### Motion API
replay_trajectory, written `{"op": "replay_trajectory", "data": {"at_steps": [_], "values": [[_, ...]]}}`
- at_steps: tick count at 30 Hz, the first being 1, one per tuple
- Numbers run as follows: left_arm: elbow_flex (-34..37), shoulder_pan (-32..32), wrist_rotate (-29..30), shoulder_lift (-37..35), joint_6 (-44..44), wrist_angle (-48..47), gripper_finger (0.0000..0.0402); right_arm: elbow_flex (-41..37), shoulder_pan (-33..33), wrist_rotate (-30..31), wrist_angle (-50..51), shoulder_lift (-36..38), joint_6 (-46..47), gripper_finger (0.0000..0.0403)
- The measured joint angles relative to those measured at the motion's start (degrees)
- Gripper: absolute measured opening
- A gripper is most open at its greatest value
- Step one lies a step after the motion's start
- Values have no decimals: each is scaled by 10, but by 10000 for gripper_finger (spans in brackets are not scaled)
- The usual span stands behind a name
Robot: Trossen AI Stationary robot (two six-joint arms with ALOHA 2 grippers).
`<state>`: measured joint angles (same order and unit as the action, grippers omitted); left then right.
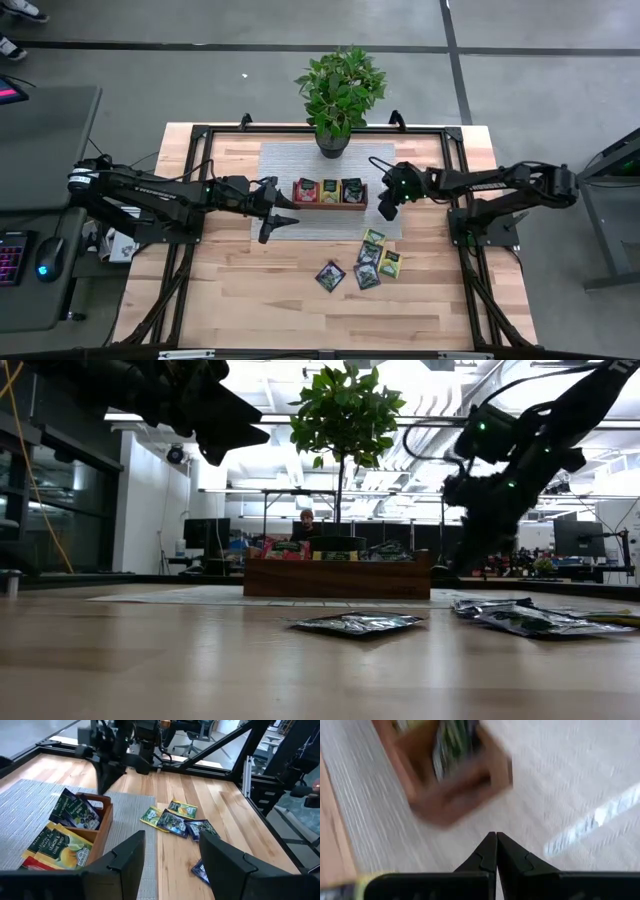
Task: Pick & Place Tea
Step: Put the violet tea bag into the right section of the wooden organizer
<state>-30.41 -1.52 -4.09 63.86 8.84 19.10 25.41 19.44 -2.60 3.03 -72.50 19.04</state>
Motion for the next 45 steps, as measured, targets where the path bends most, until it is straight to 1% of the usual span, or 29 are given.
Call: {"op": "replay_trajectory", "data": {"at_steps": [3, 5, 7, 11, 14, 18, 22, 26, 29, 36, 41, 45], "values": [[0, 0, -4, 0, 0, -3, 184, 0, -6, -58, 40, 1, 5, 1], [0, 0, -7, 0, 0, -9, 184, 0, -22, -104, 55, 1, 6, 1], [0, 0, -9, 0, 0, -17, 184, 0, -49, -134, 58, 1, 15, 0], [0, 0, -11, 0, 0, -27, 184, 0, -121, -138, 57, 2, 51, 0], [0, 0, -11, 0, 0, -28, 184, 0, -186, -116, 48, 2, 91, 0], [0, 0, -11, 0, -6, -27, 184, 0, -286, -73, -8, 2, 155, 0], [0, 0, -11, 0, -3, -26, 184, 0, -374, 6, -52, 2, 219, 0], [0, 0, -10, 16, 12, -17, 184, 0, -436, 85, -78, 2, 259, 0], [0, -1, -15, 35, 24, 1, 184, 0, -464, 114, -87, 2, 280, 0], [-1, -45, -5, 127, 52, 124, 184, 0, -513, 173, -88, 2, 322, 0], [0, -81, 22, 173, 84, 158, 184, 8, -532, 189, -77, 0, 330, 0], [0, -108, 31, 187, 114, 161, 184, 50, -534, 190, -57, -21, 294, 0]]}}
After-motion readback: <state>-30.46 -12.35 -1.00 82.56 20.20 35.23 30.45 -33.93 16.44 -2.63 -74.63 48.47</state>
